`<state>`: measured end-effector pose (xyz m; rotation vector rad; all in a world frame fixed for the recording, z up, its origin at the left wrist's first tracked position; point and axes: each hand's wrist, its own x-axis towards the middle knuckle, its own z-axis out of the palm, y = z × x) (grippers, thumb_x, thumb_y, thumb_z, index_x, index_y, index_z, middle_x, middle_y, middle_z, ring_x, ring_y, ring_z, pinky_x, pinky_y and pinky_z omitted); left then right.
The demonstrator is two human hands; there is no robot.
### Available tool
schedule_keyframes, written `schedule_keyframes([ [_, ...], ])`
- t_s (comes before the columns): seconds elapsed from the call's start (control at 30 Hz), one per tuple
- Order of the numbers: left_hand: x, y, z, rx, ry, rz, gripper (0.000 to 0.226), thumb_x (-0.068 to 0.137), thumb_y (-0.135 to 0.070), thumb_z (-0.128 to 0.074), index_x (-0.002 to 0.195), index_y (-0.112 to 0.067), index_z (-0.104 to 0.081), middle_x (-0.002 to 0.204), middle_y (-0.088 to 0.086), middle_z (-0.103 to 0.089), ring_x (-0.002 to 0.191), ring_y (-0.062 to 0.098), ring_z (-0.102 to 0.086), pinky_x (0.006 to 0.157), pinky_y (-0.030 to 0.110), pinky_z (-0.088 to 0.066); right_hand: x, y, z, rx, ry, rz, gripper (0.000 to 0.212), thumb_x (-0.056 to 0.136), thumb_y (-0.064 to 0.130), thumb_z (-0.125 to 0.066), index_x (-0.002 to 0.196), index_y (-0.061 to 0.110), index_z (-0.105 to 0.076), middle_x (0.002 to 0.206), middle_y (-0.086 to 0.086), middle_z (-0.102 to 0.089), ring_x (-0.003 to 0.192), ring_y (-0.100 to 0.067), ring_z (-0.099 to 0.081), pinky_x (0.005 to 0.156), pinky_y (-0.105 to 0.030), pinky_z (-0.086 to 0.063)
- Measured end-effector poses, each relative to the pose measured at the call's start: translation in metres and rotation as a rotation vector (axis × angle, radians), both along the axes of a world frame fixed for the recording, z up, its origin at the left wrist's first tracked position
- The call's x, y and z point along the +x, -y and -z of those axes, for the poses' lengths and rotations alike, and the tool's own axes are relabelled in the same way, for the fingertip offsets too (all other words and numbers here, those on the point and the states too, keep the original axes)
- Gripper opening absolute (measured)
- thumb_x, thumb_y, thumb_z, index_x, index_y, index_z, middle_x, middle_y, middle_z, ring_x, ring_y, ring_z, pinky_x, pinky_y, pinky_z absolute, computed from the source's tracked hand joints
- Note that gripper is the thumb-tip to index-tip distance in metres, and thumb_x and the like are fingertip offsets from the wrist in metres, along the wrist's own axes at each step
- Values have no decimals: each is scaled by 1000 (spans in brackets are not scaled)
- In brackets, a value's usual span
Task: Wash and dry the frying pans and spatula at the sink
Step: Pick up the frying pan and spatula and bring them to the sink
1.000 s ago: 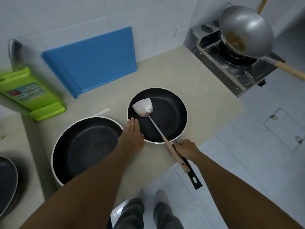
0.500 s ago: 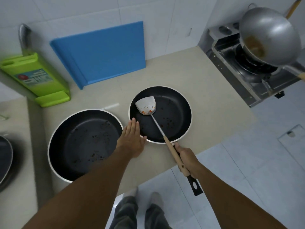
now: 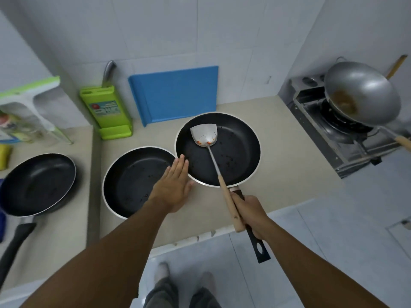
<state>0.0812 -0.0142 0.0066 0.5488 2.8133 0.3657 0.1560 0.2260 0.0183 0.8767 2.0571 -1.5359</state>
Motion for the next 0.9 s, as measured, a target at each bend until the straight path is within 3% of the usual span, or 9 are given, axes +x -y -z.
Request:
schedule_keyframes([
  [0.07, 7, 23, -14, 23, 6, -8, 88, 93, -58, 3, 164, -7, -8, 173, 8, 4, 160, 23, 2, 128, 37, -5, 4, 14, -16, -55, -2, -30, 34, 97, 43, -61, 90, 10, -61, 62, -4, -53, 50, -16, -48, 45, -24, -40],
  [0.2, 27, 79, -40, 57, 35, -26, 83, 94, -51, -6, 164, -8, -10, 173, 8, 4, 160, 24, 3, 130, 43, -9, 11, 52, -39, -88, -38, -123, 42, 97, 40, -61, 102, 0, -67, 56, -1, -47, 42, -13, -39, 42, -23, -35],
  [0.3, 46, 130, -50, 24, 38, -27, 93, 82, -51, -3, 163, -6, -8, 172, 11, 5, 160, 27, 2, 128, 46, -15, 16, 94, -53, -66, -78, -204, 34, 96, 41, -62, 88, 8, -63, 57, -2, -48, 42, -15, -40, 43, -25, -36],
  [0.4, 67, 187, -58, -9, 18, -81, 85, 87, -42, -12, 163, -4, -3, 172, 13, 8, 160, 28, 5, 128, 45, -12, 23, 151, -63, -71, -98, -263, 31, 97, 40, -61, 87, 11, -58, 58, -4, -47, 42, -15, -39, 43, -26, -36],
  [0.5, 92, 244, -67, 32, -22, -190, 86, 92, -51, -2, 163, -2, -3, 172, 15, 8, 160, 27, 5, 130, 39, -5, 35, 221, -68, -101, -81, -306, 31, 99, 41, -58, 96, 11, -58, 59, -4, -45, 41, -15, -35, 41, -26, -34],
  [0.6, 117, 304, -76, 100, -19, -324, 71, 110, -46, -19, 163, -2, -2, 172, 13, 10, 159, 25, 9, 128, 35, -1, 55, 298, -68, -136, -76, -316, 32, 98, 42, -60, 108, 12, -52, 58, -3, -45, 39, -13, -35, 40, -25, -31],
  [0.77, 152, 413, -83, 84, 5, -411, 66, 112, -39, -20, 163, -4, 1, 172, 13, 14, 159, 26, 11, 127, 38, -3, 89, 421, -66, -178, -70, -311, 28, 98, 39, -57, 87, 14, -51, 53, 0, -44, 38, -13, -33, 40, -23, -30],
  [0.9, 174, 489, -82, 66, 36, -479, 65, 112, -36, -22, 162, -1, 1, 172, 14, 13, 159, 26, 12, 128, 36, -2, 109, 504, -62, -192, -27, -324, 32, 98, 40, -58, 90, 10, -53, 56, -4, -45, 40, -15, -35, 41, -26, -33],
])
